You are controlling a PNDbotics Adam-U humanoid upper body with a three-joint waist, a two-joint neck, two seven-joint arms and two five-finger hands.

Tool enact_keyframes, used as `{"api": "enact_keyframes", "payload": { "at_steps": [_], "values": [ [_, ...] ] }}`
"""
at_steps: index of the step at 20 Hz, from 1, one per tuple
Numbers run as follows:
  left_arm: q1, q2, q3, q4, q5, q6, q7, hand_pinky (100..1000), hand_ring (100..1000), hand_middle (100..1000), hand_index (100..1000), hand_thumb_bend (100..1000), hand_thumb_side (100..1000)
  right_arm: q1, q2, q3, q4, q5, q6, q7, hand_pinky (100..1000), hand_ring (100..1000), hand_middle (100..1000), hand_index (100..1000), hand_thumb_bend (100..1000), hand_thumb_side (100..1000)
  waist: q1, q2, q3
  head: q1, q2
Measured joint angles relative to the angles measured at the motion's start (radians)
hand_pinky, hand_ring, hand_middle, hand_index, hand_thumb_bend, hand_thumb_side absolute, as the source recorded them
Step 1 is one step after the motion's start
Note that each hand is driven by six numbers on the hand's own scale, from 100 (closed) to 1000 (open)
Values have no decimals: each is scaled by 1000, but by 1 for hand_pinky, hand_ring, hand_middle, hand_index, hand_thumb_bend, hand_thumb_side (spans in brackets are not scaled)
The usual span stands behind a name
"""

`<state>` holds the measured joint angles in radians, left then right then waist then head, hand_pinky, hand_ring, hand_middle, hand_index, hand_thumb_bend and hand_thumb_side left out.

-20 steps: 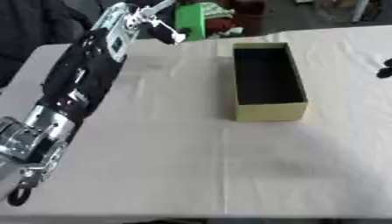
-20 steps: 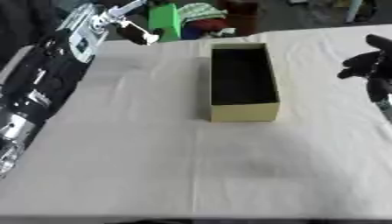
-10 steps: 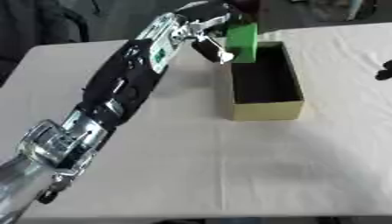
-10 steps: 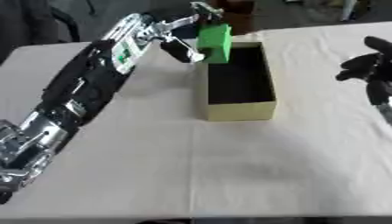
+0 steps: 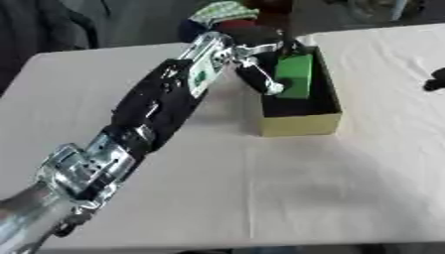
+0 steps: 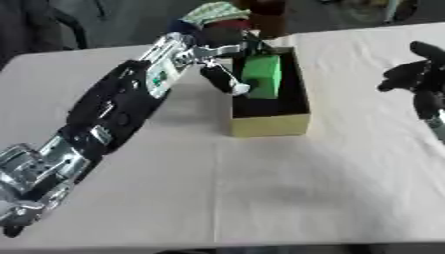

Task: Pick up objects on the table and place them in the box.

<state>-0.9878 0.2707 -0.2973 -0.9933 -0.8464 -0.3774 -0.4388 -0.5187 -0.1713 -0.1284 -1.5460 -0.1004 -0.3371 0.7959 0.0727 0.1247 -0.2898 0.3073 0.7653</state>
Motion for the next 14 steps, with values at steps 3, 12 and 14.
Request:
{"api": "enact_keyframes", "payload": {
  "at_steps": [3,12,14],
  "values": [
    [10,0,-1,8,-18,-2,-13,729,704,712,938,237,560,0,0,0,3,0,1,2,840,723,729,1000,100,501,0,0,1,0,0],
    [13,9,-6,-37,-57,7,-6,762,767,806,942,388,707,1,0,0,7,0,1,3,840,722,728,1000,100,501,-6,-2,12,-1,0],
    [22,22,-6,-67,-42,10,6,752,755,793,939,349,654,1,0,-1,9,1,0,2,840,722,727,1000,100,501,-10,-3,21,-3,0]
  ]
}}
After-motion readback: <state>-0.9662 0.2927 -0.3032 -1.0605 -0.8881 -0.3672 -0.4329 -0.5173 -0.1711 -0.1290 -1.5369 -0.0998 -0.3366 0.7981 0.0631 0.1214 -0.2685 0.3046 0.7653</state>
